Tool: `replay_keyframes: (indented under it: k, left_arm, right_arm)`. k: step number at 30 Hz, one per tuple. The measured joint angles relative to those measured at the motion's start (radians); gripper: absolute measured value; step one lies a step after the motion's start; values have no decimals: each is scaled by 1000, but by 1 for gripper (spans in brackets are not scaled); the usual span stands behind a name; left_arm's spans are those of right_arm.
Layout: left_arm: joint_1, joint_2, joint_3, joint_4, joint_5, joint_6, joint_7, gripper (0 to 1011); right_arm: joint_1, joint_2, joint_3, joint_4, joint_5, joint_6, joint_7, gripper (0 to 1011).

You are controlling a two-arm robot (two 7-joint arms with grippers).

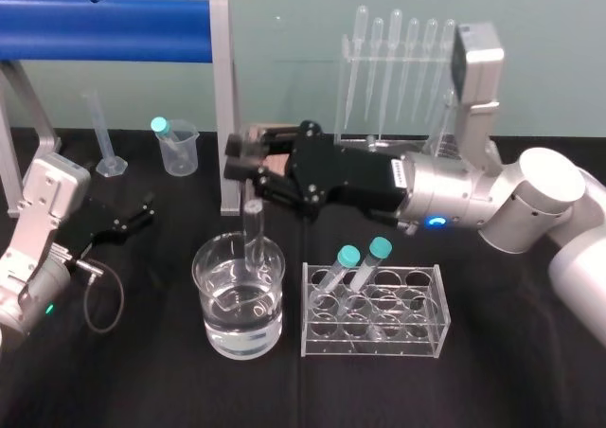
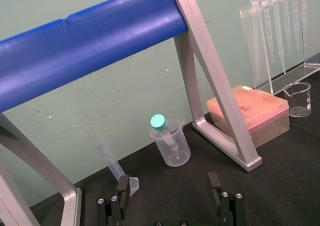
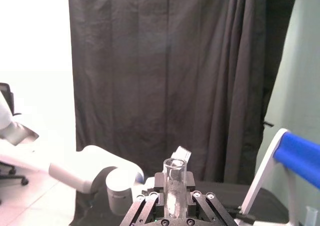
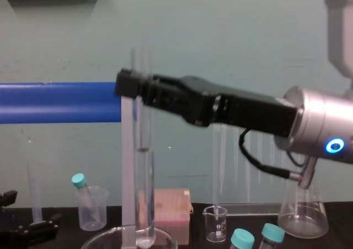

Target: Hold the test tube with one hand and immerse one end into the beaker, then return it to the test tube rack.

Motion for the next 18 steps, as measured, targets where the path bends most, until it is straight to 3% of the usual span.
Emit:
replay_keyframes:
  k: [8, 18]
  left_arm:
    - [0, 0, 0, 0, 0, 0, 0, 1000]
    - [0, 0, 0, 0, 0, 0, 0, 1000]
  right_arm:
    - [36, -29, -41, 65, -20, -7, 17, 226]
    - [59, -57, -79, 115, -60, 19, -25, 226]
